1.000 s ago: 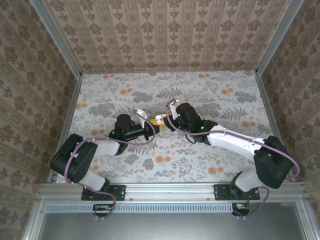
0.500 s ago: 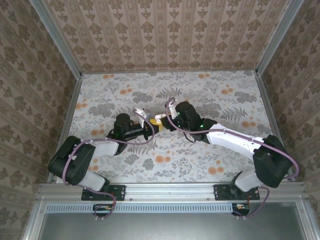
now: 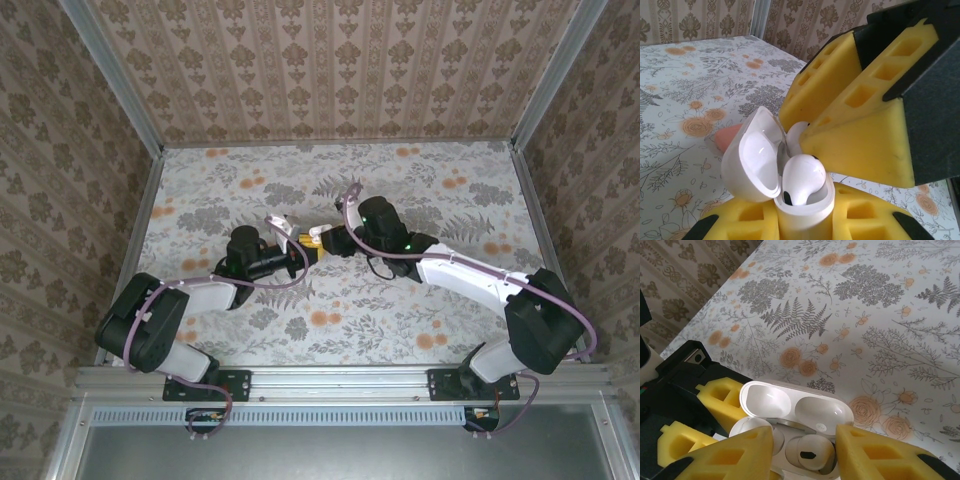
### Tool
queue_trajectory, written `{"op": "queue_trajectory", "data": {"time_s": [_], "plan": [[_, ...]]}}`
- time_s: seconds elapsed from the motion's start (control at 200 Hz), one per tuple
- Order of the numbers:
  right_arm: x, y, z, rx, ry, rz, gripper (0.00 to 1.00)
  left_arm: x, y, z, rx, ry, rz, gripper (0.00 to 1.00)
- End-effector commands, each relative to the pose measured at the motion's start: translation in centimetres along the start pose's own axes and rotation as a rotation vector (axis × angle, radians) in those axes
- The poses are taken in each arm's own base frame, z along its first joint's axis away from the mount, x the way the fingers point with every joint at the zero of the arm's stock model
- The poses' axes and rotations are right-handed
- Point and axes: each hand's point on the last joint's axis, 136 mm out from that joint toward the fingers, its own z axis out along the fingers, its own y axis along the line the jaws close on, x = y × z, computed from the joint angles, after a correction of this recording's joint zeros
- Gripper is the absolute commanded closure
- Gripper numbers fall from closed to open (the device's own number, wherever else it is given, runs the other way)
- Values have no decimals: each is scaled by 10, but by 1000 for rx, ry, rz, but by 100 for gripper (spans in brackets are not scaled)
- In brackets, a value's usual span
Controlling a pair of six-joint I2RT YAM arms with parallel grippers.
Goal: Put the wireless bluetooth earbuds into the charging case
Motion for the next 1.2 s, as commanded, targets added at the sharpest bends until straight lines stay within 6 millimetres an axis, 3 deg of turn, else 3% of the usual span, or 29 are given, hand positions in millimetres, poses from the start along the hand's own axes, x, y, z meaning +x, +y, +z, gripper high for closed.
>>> {"op": "queue_trajectory", "data": {"time_s": [0.0,0.92,0.975,1.195], "plan": [[0,8,-2,-67,-10,49,60,-29,-8,-1,26,-70,75,95],[-29,0,-25,-155,-125,188,49,-30,-12,-3,41,-79,99,95],[-40,4,-39,-171,-161,185,49,-31,-16,-4,55,-90,121,95],[-45,6,-76,-179,-240,68,50,-39,-37,-14,129,-166,254,95]]}}
